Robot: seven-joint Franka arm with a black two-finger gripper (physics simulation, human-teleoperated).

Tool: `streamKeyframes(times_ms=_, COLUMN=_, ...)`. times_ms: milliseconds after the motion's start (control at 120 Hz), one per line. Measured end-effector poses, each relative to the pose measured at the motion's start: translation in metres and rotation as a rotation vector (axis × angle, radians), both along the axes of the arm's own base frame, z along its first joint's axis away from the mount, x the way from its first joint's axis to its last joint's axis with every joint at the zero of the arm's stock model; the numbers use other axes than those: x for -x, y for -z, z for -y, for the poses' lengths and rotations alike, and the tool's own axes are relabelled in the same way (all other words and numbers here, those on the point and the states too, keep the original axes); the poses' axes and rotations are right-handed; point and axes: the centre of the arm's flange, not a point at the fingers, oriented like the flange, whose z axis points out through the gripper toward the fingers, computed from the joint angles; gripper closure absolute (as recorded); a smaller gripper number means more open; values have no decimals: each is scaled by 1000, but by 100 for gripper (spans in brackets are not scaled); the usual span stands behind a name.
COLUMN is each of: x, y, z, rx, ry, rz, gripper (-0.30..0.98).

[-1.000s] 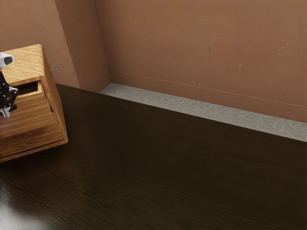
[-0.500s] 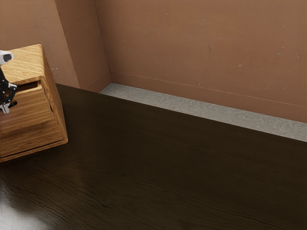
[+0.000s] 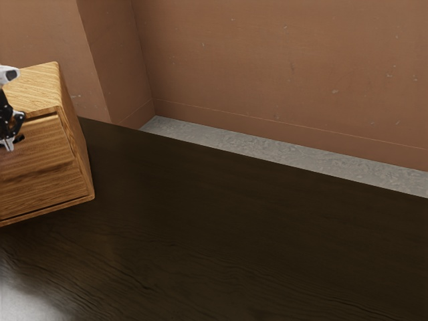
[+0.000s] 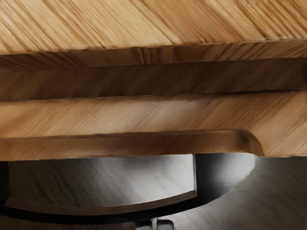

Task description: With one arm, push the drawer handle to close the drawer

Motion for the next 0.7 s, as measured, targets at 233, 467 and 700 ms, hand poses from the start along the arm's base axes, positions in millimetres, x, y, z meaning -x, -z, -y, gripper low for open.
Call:
streamKeyframes(times_ms=233, x=-13, y=-4, z=-6, rx=-7, ry=17, rz=3, gripper=78)
streamKeyframes(times_ms=467, x=-15, y=-2, z=-17, rx=2, ry=14, rz=1, gripper=80)
streamKeyframes(times_ms=700, x=-27, y=-1, z=-12, rx=9, ry=46, rz=4, gripper=78)
